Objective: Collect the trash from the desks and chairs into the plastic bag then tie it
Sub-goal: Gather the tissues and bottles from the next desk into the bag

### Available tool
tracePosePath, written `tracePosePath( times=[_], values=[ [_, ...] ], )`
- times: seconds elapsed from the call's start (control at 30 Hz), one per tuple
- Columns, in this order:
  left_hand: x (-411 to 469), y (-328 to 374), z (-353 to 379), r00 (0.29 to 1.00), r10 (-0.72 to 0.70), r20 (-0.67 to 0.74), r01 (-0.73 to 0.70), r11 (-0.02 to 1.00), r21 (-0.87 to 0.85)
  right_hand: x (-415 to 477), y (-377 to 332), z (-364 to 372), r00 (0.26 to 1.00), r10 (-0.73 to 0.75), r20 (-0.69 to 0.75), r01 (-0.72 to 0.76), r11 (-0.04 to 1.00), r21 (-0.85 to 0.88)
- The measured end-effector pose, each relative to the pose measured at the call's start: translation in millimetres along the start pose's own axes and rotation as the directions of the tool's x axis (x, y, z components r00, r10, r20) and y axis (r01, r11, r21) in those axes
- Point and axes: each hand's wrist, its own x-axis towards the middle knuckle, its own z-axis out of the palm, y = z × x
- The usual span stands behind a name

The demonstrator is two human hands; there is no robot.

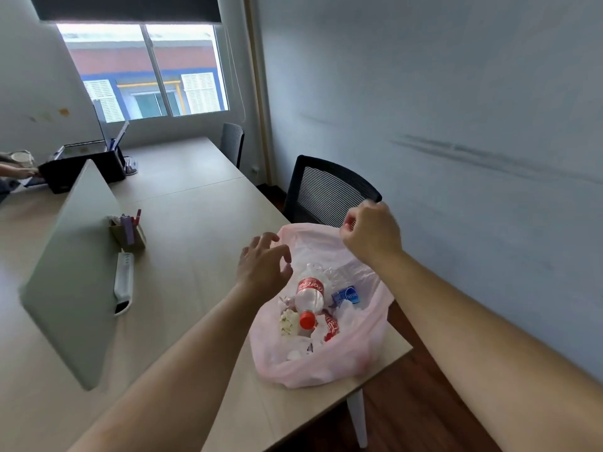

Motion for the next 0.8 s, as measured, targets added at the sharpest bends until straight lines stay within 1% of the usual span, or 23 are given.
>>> tracePosePath(
  times=[0.03, 0.07, 0.13, 0.17, 0.23, 0.3, 0.37, 0.43, 0.53, 0.67, 0.73, 0.8],
  values=[
    [-3.8, -4.2, -0.6, 1.000, -0.018, 0.017, 0.018, 1.000, 0.017, -0.9, 4.8, -3.6, 0.999, 0.027, -0.045, -0.029, 0.999, -0.044],
    [-8.6, -8.4, 1.1, 0.997, -0.043, 0.062, 0.041, 0.999, 0.032, -3.0, 10.9, -4.4, 0.996, 0.082, -0.027, -0.084, 0.993, -0.086],
    [-20.8, -16.7, 9.9, 0.976, -0.110, 0.187, 0.096, 0.992, 0.079, -13.3, 23.9, 0.9, 0.969, 0.217, 0.121, -0.194, 0.965, -0.176],
    [-26.9, -20.1, 15.2, 0.956, -0.150, 0.253, 0.126, 0.986, 0.106, -20.0, 29.9, 5.5, 0.939, 0.280, 0.199, -0.239, 0.948, -0.210],
    [-37.8, -24.6, 27.6, 0.901, -0.217, 0.376, 0.187, 0.976, 0.116, -32.6, 40.8, 15.4, 0.864, 0.390, 0.317, -0.332, 0.917, -0.221],
    [-46.7, -26.6, 41.1, 0.860, -0.255, 0.443, 0.244, 0.966, 0.082, -43.8, 48.4, 25.0, 0.793, 0.454, 0.406, -0.397, 0.891, -0.220],
    [-52.7, -25.9, 48.8, 0.851, -0.281, 0.443, 0.280, 0.957, 0.070, -51.8, 53.4, 33.8, 0.764, 0.478, 0.434, -0.416, 0.878, -0.235],
    [-54.0, -23.9, 51.0, 0.856, -0.298, 0.423, 0.300, 0.952, 0.063, -55.1, 57.3, 40.7, 0.768, 0.481, 0.423, -0.447, 0.875, -0.183],
    [-46.5, -21.4, 41.0, 0.881, -0.281, 0.380, 0.291, 0.956, 0.033, -50.9, 56.2, 39.9, 0.788, 0.461, 0.407, -0.457, 0.882, -0.114],
    [-21.7, -35.0, 6.2, 0.907, -0.311, 0.283, 0.328, 0.945, -0.013, -23.7, 47.6, 23.0, 0.851, 0.416, 0.320, -0.436, 0.900, -0.010],
    [-6.4, -46.3, -17.1, 0.916, -0.338, 0.216, 0.350, 0.937, -0.020, -3.4, 41.1, 13.9, 0.863, 0.413, 0.291, -0.444, 0.895, 0.046],
    [7.2, -56.5, -38.5, 0.925, -0.343, 0.165, 0.352, 0.936, -0.024, 15.4, 30.6, 7.3, 0.869, 0.404, 0.285, -0.437, 0.897, 0.061]
  ],
)
